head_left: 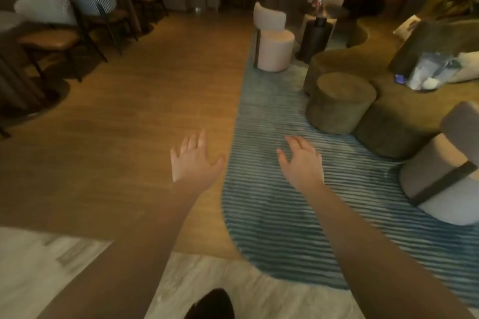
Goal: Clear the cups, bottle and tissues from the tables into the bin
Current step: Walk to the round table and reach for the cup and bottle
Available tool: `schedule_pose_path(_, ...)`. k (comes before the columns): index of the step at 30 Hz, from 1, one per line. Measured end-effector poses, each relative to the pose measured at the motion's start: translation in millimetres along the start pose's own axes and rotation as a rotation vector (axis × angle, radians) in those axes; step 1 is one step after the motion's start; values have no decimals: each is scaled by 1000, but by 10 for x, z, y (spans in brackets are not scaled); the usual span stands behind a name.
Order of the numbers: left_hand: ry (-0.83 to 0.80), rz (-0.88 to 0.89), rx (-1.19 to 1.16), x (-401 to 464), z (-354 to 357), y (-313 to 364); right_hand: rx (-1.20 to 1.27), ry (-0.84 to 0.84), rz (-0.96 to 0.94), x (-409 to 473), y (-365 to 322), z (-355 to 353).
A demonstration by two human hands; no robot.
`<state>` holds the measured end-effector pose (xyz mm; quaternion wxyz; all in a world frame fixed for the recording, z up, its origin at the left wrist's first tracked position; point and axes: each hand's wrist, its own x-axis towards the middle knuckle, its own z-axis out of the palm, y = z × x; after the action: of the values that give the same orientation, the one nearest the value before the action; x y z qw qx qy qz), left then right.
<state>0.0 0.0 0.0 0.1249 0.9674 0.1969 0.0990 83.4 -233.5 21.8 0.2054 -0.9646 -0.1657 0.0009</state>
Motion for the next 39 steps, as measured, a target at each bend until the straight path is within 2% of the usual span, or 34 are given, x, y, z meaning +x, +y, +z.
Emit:
schedule_pose_path(6,-60,-8,29,860,626,-13,-15,-70,59,806,318,589)
schedule_pose_path(11,-106,2,26,2295,1069,30,-1,-78,75,2189,478,984)
schedule_pose_path(17,-183,74,55,4249,1233,332,-8,-95,148,4109,626,923)
schedule_pose_path(22,-241,92,42,5590,1439,677,49,-71,224,5365,873,819)
schedule_pose_path(31,-260,168,6,8241,2305,1594,59,19,283,8021,1861,829)
schedule_pose_path(34,-264,171,-10,9300,2626,2058,54,49,272,9172,2346,642)
schedule_pose_path(39,-297,129,-24,10917,2988,2893,9,1,227,10912,2949,284)
